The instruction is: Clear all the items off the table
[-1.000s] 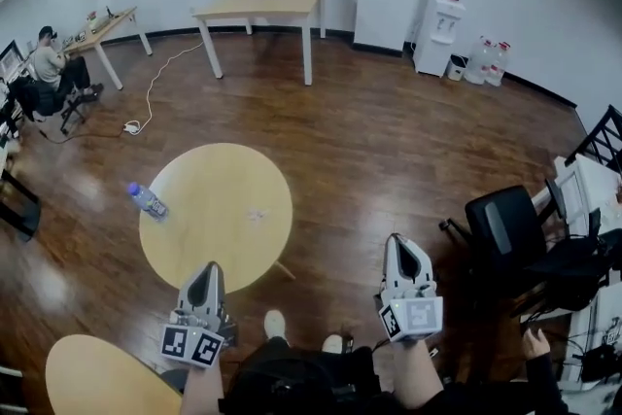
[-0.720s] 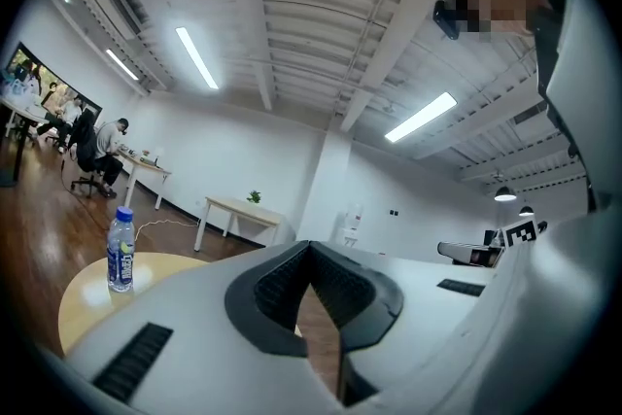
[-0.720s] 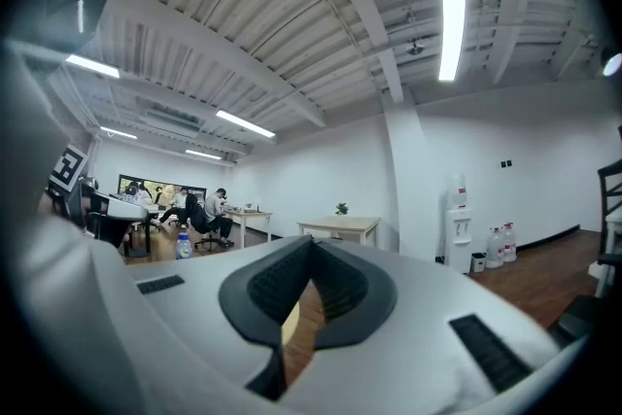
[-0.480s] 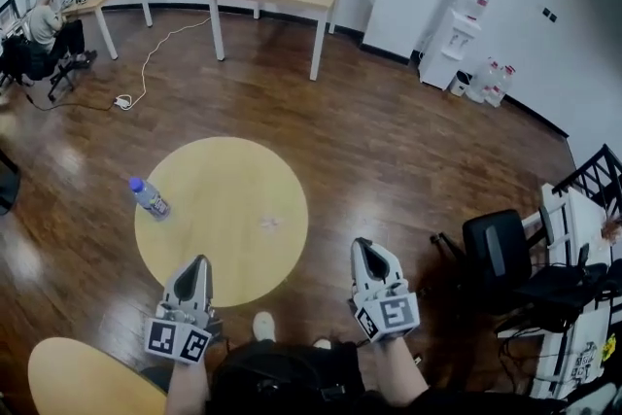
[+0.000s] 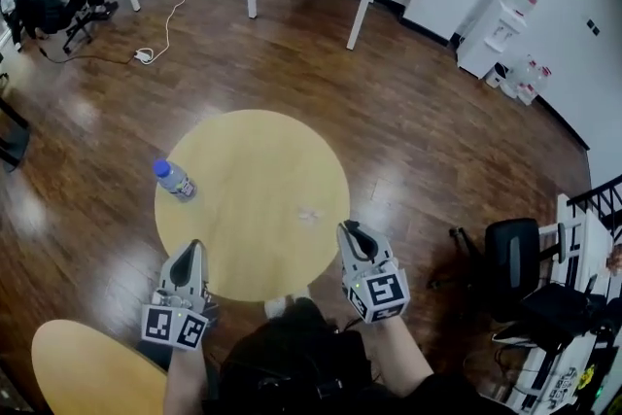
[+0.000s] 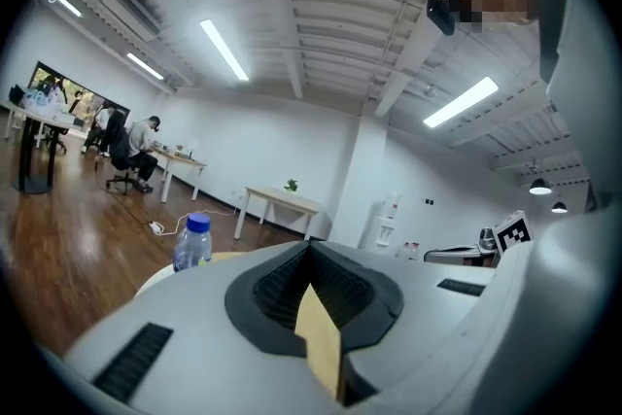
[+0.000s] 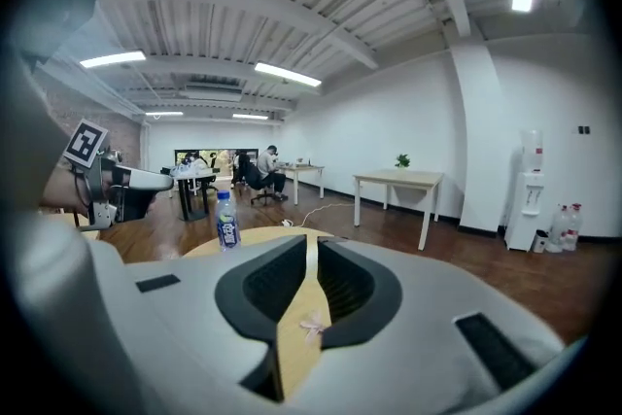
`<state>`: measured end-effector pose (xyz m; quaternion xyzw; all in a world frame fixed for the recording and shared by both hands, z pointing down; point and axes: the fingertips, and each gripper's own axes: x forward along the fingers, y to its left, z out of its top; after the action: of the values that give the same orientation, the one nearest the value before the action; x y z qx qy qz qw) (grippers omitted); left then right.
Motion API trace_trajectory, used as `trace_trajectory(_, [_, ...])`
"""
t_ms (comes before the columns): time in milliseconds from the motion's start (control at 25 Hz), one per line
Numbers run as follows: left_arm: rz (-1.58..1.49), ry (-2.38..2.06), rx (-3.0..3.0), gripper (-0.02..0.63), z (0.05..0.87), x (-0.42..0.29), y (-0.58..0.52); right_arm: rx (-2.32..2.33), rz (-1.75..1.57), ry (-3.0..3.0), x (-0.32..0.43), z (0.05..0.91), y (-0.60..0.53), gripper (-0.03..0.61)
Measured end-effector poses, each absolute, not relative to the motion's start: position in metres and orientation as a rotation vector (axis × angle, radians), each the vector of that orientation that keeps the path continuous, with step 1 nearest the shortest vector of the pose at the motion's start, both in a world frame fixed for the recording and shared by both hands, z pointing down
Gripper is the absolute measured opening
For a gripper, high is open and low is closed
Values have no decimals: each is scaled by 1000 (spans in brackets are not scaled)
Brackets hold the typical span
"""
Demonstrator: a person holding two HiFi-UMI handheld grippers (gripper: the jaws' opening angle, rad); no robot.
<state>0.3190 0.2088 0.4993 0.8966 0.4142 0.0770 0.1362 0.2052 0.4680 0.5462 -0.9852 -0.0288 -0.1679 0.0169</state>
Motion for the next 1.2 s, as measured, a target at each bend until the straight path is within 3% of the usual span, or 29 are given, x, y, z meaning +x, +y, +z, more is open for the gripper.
trace_trajectory(200, [392,1066,2576,2,544,334,207,-3010,-741,10,241,604,476,47])
trace_trajectory(280, [444,1024,2572,2,557,336,200,-2980,-847,52,257,635,473,107])
trace_trajectory(600, [589,925,2601,2,593,339,194,-2862,-1205,142,292,749,471,107])
trace_trajectory(800, [617,926,2646,2,603,339,212,-2799,-1240,140,283,774,478,107])
trace_trajectory(920, [637,920,2658,2,606,343,213,-2811,-1235,148,287,776,476,69])
trace_trajectory(1000, [642,913,2664,2,606,342,213,-2830,-1224,153,291,775,476,6])
trace_trajectory(1200, [591,854,2677,2,594,342,203,-2869,-1130,179,302,750,477,3])
